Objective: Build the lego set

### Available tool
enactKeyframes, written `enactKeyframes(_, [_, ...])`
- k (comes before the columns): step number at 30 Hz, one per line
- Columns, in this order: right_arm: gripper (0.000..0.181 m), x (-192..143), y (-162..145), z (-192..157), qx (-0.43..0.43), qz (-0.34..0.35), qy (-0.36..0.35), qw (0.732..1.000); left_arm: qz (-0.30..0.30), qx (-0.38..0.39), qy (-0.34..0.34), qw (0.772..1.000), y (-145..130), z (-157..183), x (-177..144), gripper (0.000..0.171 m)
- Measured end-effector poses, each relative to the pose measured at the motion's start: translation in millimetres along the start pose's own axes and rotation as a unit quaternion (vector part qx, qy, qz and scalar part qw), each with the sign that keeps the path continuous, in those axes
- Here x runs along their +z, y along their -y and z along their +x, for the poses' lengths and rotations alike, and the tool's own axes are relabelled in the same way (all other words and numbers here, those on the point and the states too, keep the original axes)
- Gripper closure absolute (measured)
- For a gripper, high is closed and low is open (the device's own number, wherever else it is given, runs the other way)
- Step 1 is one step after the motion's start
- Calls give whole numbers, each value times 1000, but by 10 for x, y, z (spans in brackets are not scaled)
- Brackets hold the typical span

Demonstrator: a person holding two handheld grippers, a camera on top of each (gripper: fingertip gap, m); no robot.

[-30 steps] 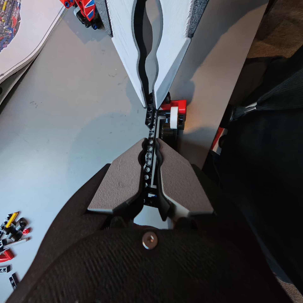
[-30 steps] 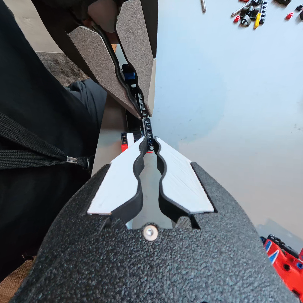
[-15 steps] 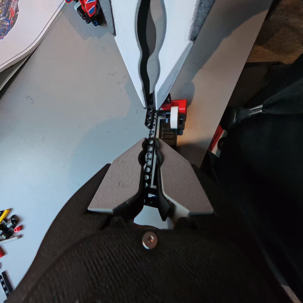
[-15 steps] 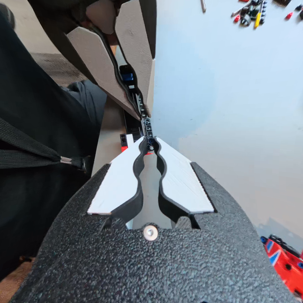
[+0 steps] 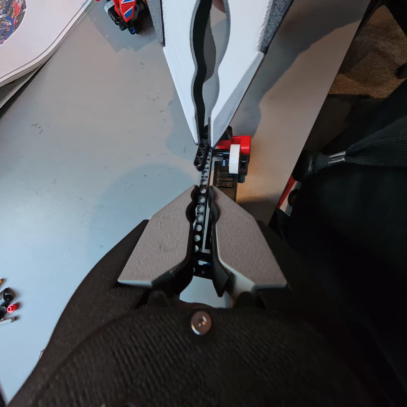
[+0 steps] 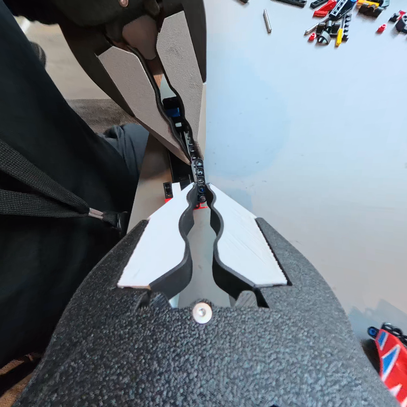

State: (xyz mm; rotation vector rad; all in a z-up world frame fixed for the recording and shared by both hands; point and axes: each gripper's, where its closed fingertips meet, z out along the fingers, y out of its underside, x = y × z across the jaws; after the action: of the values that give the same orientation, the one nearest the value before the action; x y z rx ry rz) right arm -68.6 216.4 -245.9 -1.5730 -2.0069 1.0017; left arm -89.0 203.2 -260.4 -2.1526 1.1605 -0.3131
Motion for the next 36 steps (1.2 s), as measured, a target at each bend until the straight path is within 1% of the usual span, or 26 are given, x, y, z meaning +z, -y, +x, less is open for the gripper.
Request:
enactKeyframes(2, [173,-6,-10,-6,-27,-12,-1,1000,2,3,2,1000,8,3,1,166])
enactKeyframes(6, [173,1,-25,-9,-29,-35,52,998,-3,11,2,1000,10,5,12,166])
enactKeyframes(10, [173,4,-19,-21,-37,-22,93,995,-3,16,6,1000,7,8,7,166])
enactKeyframes(13, [173,6,-12,-22,-30,5,117,993,-3,17,4,1000,4,7,7,166])
enactKeyframes(18, [173,7,-6,-7,-48,30,115,992,-5,17,5,1000,2,5,11,166])
enactKeyframes(20, [173,9,-14,21,-42,8,110,993,-6,17,11,1000,5,-10,17,166])
enactKeyframes(23, [173,22,-25,2,35,-54,123,990,-10,16,4,1000,3,3,21,166])
enactKeyframes(24, [173,35,-16,2,56,-56,125,989,-15,11,-1,1000,-13,6,21,165])
enactKeyframes(26, [173,35,-1,16,53,-43,111,991,-13,4,-5,1000,-18,2,13,165])
enactKeyframes(27, [173,34,8,21,62,-37,103,992,-13,6,0,1000,-18,-7,9,165])
enactKeyframes(29, [173,0,46,6,92,-15,109,990,-5,25,4,1000,-2,-3,-1,165])
enactKeyframes(30, [167,-48,119,-6,102,17,118,988,-4,28,3,1000,1,2,0,165])
enactKeyframes(31, [165,-119,200,-19,104,53,123,986,-2,31,1,1000,8,12,0,165])
enactKeyframes(32, [164,-184,237,-31,102,74,125,984,-1,33,0,999,12,18,0,166])
enactKeyframes(33, [160,-219,222,-22,101,78,117,985,0,34,-1,999,16,22,3,166])
enactKeyframes(36, [155,-219,32,18,65,47,70,994,0,42,3,999,27,26,8,165])
